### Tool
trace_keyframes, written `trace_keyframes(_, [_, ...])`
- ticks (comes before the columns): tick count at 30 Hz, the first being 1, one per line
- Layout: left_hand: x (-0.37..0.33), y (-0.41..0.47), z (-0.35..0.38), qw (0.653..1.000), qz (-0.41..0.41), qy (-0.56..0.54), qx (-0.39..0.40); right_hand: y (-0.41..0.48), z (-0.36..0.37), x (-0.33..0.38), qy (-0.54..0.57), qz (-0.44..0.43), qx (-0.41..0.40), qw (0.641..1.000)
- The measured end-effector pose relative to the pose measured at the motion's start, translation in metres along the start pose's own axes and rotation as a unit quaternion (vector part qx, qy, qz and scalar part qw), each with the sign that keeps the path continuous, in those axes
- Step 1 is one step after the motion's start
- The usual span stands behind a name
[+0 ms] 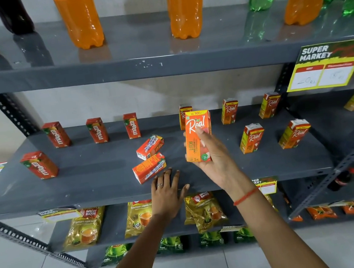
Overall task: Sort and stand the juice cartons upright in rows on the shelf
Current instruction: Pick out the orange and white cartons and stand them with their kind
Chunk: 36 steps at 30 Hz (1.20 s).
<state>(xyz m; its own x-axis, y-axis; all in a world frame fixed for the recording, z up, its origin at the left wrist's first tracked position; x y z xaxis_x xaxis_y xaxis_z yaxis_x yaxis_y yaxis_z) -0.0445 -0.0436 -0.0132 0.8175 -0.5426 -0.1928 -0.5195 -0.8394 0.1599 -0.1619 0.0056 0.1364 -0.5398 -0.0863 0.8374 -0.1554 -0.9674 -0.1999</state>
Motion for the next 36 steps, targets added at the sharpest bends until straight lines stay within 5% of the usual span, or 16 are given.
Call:
trace_keyframes(6, [0.001,0.0,0.003,1.0,-0.004,0.006,0.006,0.058,-0.061,0.004,-0.252,-0.076,-0.1,0.96])
trace_keyframes(15, [0.001,0.001,0.003,1.0,0.01,0.012,0.003,0.108,-0.107,-0.038,-0.272,0.039,-0.031,0.961])
trace_keyframes(31, [-0.004,0.0,-0.001,1.0,0.018,0.013,0.018,0.099,-0.096,-0.043,-0.251,0.056,-0.003,0.966])
trace_keyframes(34, [-0.004,-0.003,-0.015,0.998,0.037,0.041,-0.029,0.08,-0.1,-0.036,-0.275,-0.076,-0.154,0.946])
trace_keyframes(36, [0.002,-0.007,-0.027,0.995,0.04,0.053,-0.079,0.054,-0.088,-0.028,-0.359,-0.234,-0.261,0.865])
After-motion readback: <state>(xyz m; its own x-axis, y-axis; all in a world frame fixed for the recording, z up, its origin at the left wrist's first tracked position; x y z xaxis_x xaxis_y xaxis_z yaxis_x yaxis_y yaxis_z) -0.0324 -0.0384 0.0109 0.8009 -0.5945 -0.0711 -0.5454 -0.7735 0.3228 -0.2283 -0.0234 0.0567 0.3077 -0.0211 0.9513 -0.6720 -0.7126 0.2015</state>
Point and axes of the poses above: each hand's wrist, its own y-axis towards the middle knuckle, its own z-axis out of the palm, x = y × z, the point moved 6 cm from there along y, towards the middle knuckle, and after that the axes turned 4 degrees about z, right-handed, at the moved point
